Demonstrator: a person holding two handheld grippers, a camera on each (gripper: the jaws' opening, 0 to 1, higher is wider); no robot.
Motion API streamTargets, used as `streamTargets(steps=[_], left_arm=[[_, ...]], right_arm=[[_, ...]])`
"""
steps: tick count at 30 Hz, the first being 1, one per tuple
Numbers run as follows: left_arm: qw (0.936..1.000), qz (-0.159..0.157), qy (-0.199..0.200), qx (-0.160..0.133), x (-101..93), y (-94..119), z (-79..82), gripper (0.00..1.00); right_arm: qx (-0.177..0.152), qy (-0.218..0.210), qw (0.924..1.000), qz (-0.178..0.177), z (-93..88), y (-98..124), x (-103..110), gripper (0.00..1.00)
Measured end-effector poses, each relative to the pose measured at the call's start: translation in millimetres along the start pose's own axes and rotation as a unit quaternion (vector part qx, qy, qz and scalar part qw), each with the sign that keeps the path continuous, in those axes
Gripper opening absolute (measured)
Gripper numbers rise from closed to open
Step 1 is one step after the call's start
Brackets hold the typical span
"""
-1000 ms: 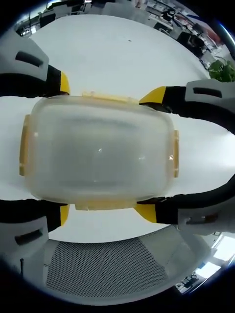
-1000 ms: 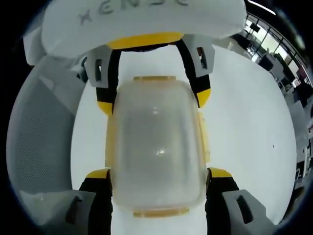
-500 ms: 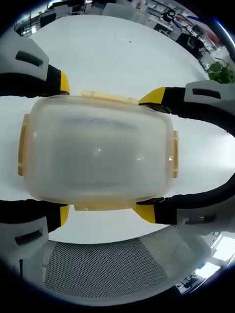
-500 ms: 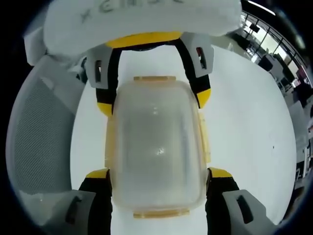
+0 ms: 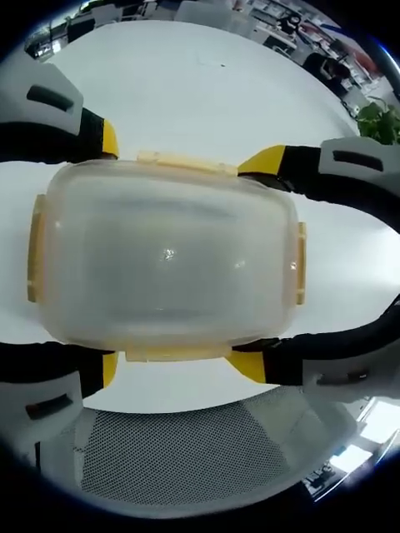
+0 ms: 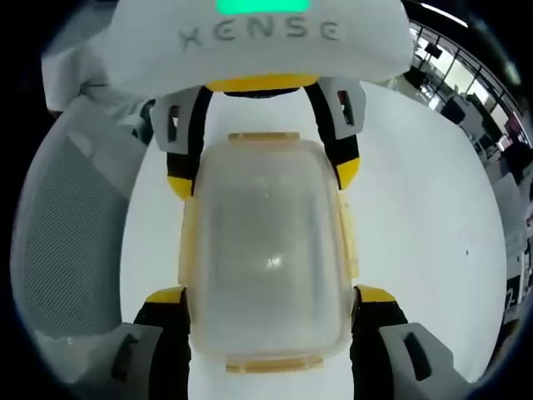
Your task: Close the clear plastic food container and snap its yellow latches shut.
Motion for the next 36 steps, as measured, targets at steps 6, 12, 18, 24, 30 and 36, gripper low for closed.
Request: streamTargets(steps=[6, 12, 18, 24, 30, 36], left_arm=[[1.0, 0.005, 0.004, -0.005, 1.9, 0.3, 0.8, 0.9], [1.0, 0.005, 0.003, -0.003, 6.4, -0.2, 2.3, 0.9], [1.0, 0.005, 0.003, -0.003, 11.2, -0.2, 3.4, 0.9], [1.0, 0.006, 0.002, 0.003, 17.0, -0.9, 6.2, 0.9], [1.0, 0.006, 0.004, 0.004, 25.2, -1.9, 8.5, 0.9], [0.9999, 0.007, 0.008, 0.0, 32.3, -2.3, 9.3, 0.9]], right_arm=[[0.005, 0.002, 1.0, -0.001, -0.6, -0.2, -3.8, 0.79], [0.006, 0.0, 1.0, -0.001, -1.3, 0.2, -7.6, 0.79], [0.003, -0.001, 1.0, -0.003, -2.5, 0.1, -12.4, 0.79], [0.001, -0.001, 1.0, -0.004, -4.5, -0.1, -17.7, 0.79], [-0.001, 0.0, 1.0, -0.004, -7.1, -0.5, -26.4, 0.79], [-0.001, 0.002, 1.0, -0.003, -8.2, -1.6, -34.6, 0.79]])
Point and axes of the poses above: the point that each gripper's makers call its tool centre point, and the gripper's own axes: y roughly backward along the fingers, x roughly to its left, z roughly out of its top, the point moved 8 cm from there along y, roughly backward along the fingers, and after that the axes turned 14 degrees about y, right-handed, at the moved point
